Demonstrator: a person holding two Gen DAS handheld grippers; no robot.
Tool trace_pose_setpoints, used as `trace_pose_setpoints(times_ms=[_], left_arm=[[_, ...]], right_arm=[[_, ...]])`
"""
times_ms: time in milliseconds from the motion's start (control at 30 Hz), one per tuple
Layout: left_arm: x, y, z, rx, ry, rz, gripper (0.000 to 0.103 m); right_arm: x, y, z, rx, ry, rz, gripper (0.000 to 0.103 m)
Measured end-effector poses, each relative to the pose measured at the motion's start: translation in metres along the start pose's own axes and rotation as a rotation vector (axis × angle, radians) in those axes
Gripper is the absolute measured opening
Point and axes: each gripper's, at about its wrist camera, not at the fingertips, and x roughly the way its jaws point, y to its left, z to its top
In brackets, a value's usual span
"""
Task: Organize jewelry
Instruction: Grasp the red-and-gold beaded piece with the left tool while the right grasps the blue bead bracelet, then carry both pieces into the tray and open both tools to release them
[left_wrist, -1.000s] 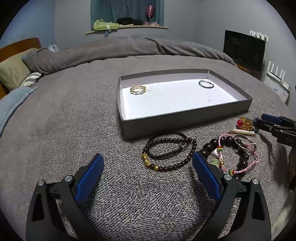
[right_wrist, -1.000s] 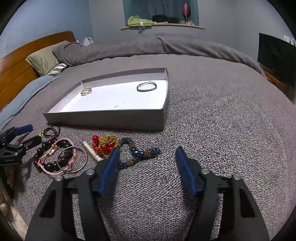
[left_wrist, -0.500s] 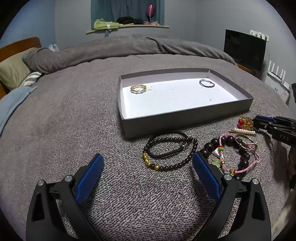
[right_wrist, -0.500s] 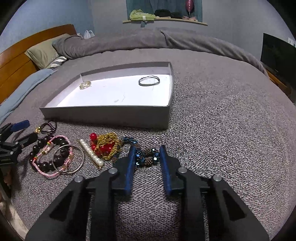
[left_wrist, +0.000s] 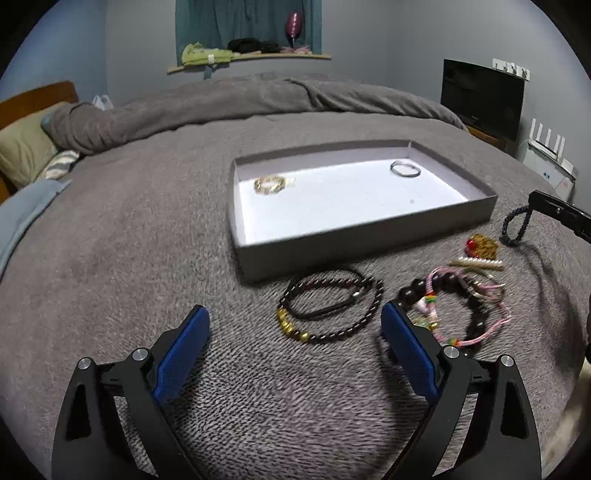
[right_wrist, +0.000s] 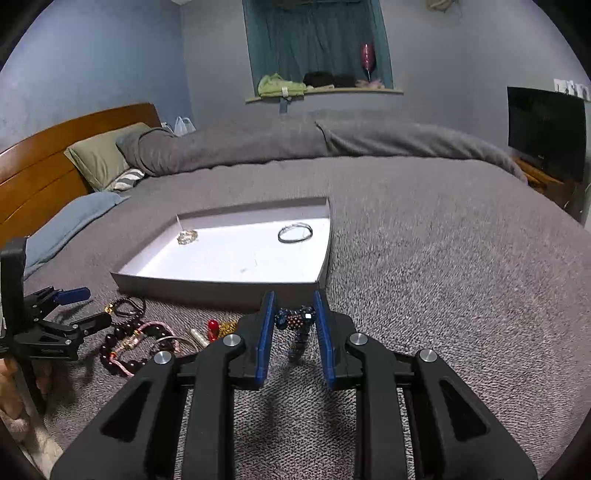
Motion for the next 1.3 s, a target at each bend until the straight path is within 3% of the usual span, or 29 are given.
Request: trace_pose_setpoints(times_ms=[167,300,467,600,767,833,867,1067,1300], left_arm=[[-0.009,-0.037,0.015,0.050,-0.017,-0.109,0.094],[0.004,-0.081,0.024,0.109,0.023,-0.179,0.090],[0.023,-0.120,0.035,0.133,0.079,-0.275,0.062],[0.041,-0.139,0.045,0.133,0.113,-0.309,0.049],[0.057,-0.154,0.046,0.176,0.137,-0.269,0.026],[0.058,-0.157,0.045,0.192,0.132,-0.267,0.022],[0.057,-0.158,0.045,0.198,0.127,-0.265,0.012],[0.041,-0.155,0.048,0.213,0.086,-0.272,0.012],[0.010,-0.134,0.068,0.164,0.020,-0.282,0.012]], right_arm=[[-0.005,-0.006,0.002,0.022,0.004,0.031,0.022],[-0.005,-0.011,0.001,0.030,0.018,0.040,0.022],[-0.008,-0.017,0.003,0.042,0.012,0.040,0.022],[-0.009,-0.027,0.002,0.068,0.018,0.047,0.022],[-0.008,-0.032,0.003,0.077,0.018,0.052,0.022],[-0.007,-0.032,0.003,0.076,0.022,0.054,0.022],[-0.007,-0.033,0.003,0.076,0.023,0.055,0.022],[-0.006,-0.032,0.003,0.077,0.022,0.062,0.022],[-0.011,-0.027,0.008,0.078,0.006,0.073,0.022]])
